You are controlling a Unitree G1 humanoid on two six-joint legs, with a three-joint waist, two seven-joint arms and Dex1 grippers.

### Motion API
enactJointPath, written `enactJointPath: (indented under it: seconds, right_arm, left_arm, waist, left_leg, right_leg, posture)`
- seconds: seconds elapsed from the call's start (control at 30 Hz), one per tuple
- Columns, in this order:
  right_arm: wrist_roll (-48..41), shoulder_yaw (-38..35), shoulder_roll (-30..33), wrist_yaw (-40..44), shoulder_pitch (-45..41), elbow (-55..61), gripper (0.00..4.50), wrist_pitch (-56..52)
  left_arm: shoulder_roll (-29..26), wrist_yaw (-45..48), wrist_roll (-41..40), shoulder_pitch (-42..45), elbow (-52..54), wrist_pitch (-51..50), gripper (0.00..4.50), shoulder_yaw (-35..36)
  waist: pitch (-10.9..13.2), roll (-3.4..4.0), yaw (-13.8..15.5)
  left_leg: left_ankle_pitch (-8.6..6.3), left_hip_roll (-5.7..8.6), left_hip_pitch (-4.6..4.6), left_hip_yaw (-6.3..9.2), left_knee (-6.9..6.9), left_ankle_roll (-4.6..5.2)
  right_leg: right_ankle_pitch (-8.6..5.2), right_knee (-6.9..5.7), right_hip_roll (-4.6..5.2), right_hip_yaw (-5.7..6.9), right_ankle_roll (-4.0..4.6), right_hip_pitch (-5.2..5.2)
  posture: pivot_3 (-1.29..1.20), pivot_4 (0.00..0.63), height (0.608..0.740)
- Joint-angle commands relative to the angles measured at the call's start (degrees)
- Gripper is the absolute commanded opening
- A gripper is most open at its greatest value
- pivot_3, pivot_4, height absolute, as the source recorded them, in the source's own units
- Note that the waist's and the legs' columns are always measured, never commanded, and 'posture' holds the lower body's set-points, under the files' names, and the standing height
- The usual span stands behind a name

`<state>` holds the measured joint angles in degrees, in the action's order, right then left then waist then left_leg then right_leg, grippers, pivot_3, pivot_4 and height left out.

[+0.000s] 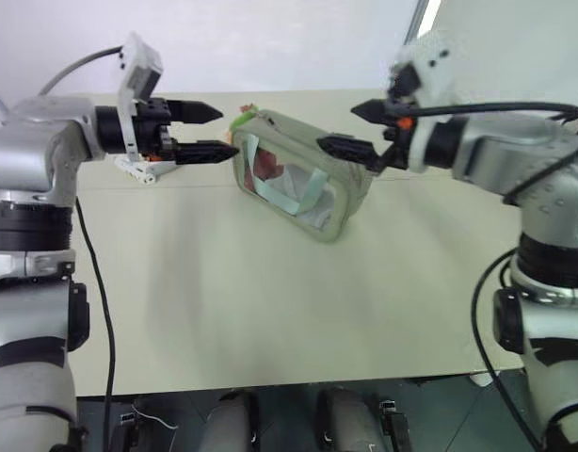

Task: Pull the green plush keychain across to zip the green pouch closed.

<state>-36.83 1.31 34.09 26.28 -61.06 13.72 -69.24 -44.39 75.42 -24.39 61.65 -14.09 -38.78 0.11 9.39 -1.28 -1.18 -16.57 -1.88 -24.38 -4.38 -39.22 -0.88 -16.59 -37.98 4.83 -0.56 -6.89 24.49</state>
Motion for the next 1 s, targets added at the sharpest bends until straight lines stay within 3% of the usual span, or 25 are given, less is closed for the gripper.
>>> enactJointPath:
  seconds: [0.03,0.23,0.4,0.5,0.73,0.77,1.0]
  right_arm:
    - [3.98,3.51,-1.5,0.76,-2.07,-2.46,4.5,4.43]
    - [12.14,11.37,-5.38,2.41,-1.43,-11.28,4.5,11.97]
    - [15.06,13.45,-6.85,5.5,-1.95,-14.12,4.5,14.45]
    - [17.17,14.32,-7.12,6.99,-1.89,-15.19,3.68,16.42]
    - [20.45,14.78,-7.37,10.5,-2.49,-15.98,0.2,19.45]
    - [21.51,15.56,-6.83,11.59,-2.39,-15.99,0.04,21.21]
    - [26.13,17.39,-1.69,25.98,-2.52,-15.18,0.04,43.44]
  left_arm:
    - [-0.89,-0.39,-1.77,0.26,3.89,-1.94,4.47,1.11]
    - [-1.92,-2.72,-2.08,-3.0,7.47,-2.53,4.47,2.13]
    - [-2.76,-4.41,-3.05,-4.87,10.46,-4.03,4.47,3.06]
    - [-3.05,-5.45,-3.1,-5.28,10.83,-3.86,4.5,3.21]
    - [-3.39,-6.84,-3.93,-5.39,11.34,-4.19,4.5,3.41]
    - [-3.54,-6.9,-3.91,-5.41,11.17,-3.98,4.5,3.37]
    - [-6.87,-8.46,-5.12,-0.77,5.14,-5.57,4.5,7.51]
  waist:
    - [0.0,0.0,0.08]
    - [0.0,0.01,-0.15]
    - [0.0,0.0,-0.16]
    - [0.0,0.01,-0.15]
    - [0.0,0.0,-0.63]
    - [0.0,0.01,-0.95]
    - [0.07,-0.03,-1.48]
  left_leg:
    - [0.0,0.0,0.0,0.0,0.0,0.0]
    - [0.0,0.0,0.01,0.0,0.0,0.0]
    - [0.0,0.0,-0.01,0.02,-0.01,-0.01]
    - [0.01,-0.01,0.01,0.02,-0.01,-0.01]
    - [0.01,-0.02,0.01,0.01,0.0,-0.02]
    - [0.01,-0.02,0.01,0.02,0.0,-0.02]
    - [0.01,-0.03,-0.05,0.03,0.01,-0.02]
  right_leg:
    - [0.0,0.0,0.0,0.0,0.0,0.0]
    - [0.0,-0.01,0.0,-0.02,0.0,0.01]
    - [0.0,-0.01,0.0,-0.02,0.0,0.02]
    - [0.0,-0.02,0.0,-0.02,0.0,0.02]
    - [0.0,-0.02,-0.01,-0.01,0.0,0.02]
    - [0.0,-0.02,-0.01,-0.01,0.0,0.02]
    - [0.0,0.0,-0.05,0.0,0.0,0.08]
  posture:
    - [0.0,0.15,0.74]
    - [0.0,0.15,0.74]
    - [0.0,0.15,0.74]
    - [0.0,0.15,0.74]
    - [0.0,0.15,0.74]
    - [0.0,0.15,0.74]
    - [0.0,0.15,0.74]
